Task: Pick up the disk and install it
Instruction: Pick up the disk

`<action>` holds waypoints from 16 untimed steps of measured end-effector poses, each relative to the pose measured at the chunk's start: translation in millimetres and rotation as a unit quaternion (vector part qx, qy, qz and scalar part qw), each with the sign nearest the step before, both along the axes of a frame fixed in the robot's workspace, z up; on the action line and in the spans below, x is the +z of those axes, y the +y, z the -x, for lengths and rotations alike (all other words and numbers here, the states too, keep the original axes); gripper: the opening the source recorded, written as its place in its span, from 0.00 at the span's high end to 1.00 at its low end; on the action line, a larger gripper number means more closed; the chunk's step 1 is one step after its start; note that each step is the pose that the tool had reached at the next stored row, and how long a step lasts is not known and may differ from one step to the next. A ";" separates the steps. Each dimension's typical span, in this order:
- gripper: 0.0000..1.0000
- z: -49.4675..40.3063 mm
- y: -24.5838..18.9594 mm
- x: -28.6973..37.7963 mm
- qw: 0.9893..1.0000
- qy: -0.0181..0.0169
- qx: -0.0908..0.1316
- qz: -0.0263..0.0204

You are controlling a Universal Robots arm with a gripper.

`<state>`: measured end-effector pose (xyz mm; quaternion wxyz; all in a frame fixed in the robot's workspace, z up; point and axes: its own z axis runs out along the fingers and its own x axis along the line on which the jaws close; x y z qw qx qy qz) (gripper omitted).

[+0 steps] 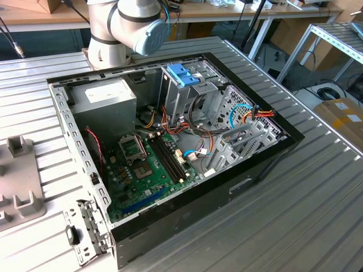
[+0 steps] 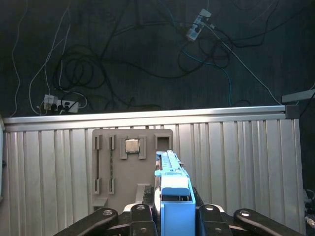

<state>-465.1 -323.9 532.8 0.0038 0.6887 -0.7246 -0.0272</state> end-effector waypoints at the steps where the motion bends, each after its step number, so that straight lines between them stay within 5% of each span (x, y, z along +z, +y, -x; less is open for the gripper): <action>1: 0.63 -0.3 0.0 0.1 1.000 0.000 0.000 0.000; 16: 0.63 -4.0 0.0 0.0 1.000 0.000 0.000 0.000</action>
